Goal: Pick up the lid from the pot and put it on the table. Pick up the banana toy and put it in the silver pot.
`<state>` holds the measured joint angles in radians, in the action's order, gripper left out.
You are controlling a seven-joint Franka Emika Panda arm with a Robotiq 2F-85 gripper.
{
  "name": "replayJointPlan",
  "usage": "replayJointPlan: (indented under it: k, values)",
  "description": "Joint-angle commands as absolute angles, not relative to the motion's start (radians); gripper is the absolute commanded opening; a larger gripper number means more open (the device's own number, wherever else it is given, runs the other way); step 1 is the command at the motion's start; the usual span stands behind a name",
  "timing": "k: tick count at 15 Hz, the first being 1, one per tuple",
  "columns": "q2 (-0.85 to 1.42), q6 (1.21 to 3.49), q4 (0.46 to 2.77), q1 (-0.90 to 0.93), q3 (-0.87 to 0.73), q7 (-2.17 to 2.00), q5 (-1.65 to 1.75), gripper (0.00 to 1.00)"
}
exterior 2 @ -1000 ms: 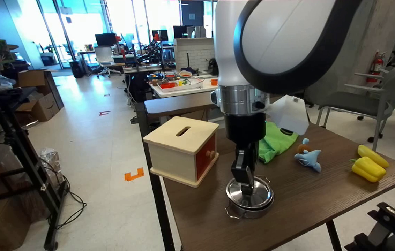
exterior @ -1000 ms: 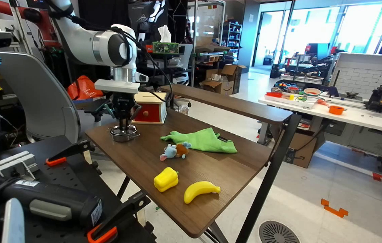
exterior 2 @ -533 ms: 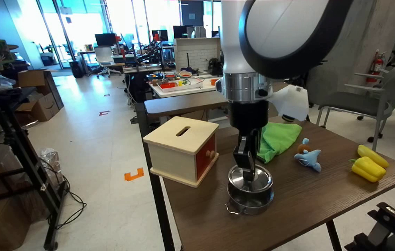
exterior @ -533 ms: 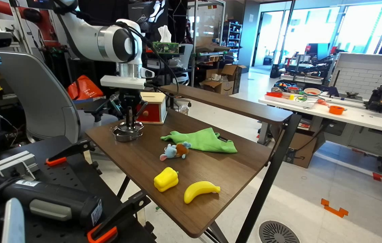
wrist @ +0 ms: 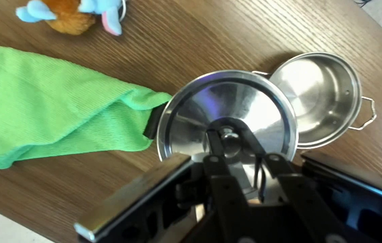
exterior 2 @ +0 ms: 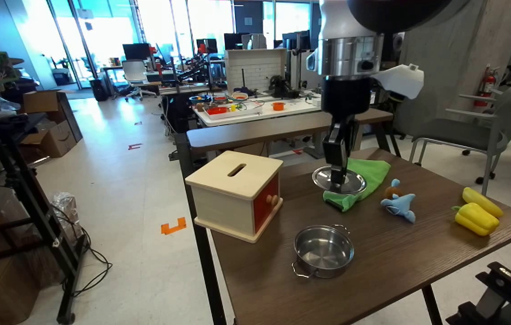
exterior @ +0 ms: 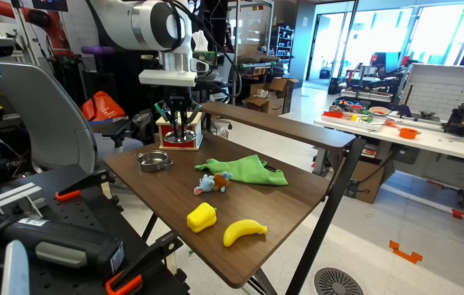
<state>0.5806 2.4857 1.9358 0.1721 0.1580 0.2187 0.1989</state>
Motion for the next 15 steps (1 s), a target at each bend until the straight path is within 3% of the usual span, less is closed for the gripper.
replayJointPlan:
  k: [1, 15]
  values:
    - [0.608, 2.465, 1.902, 0.15, 0.145, 0.224, 0.184, 0.05]
    - [0.87, 2.312, 1.612, 0.16, 0.155, 0.274, 0.187, 0.05]
